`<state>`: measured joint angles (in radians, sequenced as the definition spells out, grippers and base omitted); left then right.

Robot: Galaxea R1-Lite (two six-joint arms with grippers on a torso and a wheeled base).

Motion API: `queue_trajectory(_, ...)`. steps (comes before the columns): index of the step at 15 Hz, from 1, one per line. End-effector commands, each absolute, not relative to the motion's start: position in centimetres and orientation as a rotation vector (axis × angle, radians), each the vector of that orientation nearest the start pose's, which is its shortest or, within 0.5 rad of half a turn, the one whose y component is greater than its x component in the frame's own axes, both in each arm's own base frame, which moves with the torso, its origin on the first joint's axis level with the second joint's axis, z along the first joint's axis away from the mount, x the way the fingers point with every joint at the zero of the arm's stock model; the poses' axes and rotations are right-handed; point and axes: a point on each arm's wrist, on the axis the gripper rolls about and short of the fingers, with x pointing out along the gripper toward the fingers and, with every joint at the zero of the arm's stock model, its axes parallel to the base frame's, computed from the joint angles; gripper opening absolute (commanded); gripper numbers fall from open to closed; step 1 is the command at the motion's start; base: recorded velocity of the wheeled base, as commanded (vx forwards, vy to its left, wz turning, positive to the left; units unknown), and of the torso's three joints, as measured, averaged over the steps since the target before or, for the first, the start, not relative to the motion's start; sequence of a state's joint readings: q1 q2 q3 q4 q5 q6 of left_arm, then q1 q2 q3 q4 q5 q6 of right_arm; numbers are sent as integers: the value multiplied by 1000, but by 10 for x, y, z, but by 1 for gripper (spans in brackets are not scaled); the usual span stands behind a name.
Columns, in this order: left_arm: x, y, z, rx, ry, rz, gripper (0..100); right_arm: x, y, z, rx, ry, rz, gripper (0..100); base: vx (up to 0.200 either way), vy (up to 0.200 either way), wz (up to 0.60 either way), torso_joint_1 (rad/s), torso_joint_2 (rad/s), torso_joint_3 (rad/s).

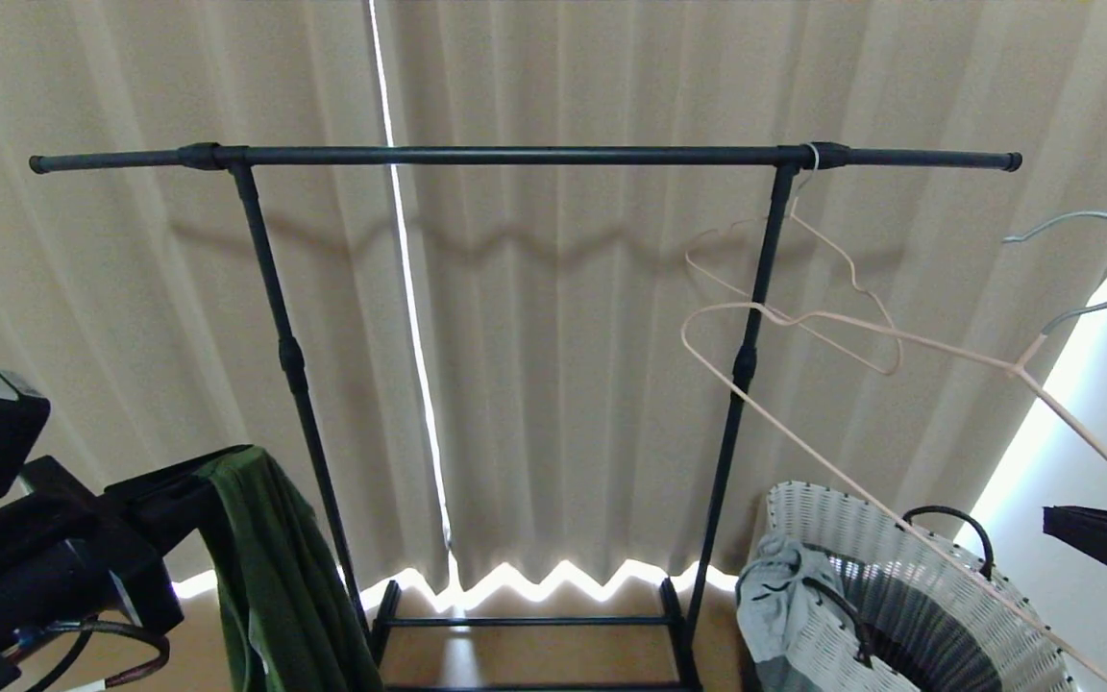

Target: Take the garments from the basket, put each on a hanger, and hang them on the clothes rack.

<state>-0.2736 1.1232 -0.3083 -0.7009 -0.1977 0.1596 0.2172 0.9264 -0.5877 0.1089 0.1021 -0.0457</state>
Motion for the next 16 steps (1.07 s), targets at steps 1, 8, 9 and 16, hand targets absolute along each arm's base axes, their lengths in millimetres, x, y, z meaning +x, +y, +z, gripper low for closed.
queue_trajectory(1,149,-47,198,162,35,-482,0,101,30,202,-82,479,373,0,0,0,0,0,0,0)
queue_trajectory(8,252,-104,235,197,180,-367,0,120,63,205,-132,536,570,0,0,0,0,0,0,0)
queue_trajectory(9,256,-108,236,202,198,-355,0,119,65,204,-137,537,585,0,0,0,0,0,0,0)
queue_trajectory(16,294,-156,232,210,294,-238,0,115,79,204,-99,495,770,0,0,0,0,0,0,0)
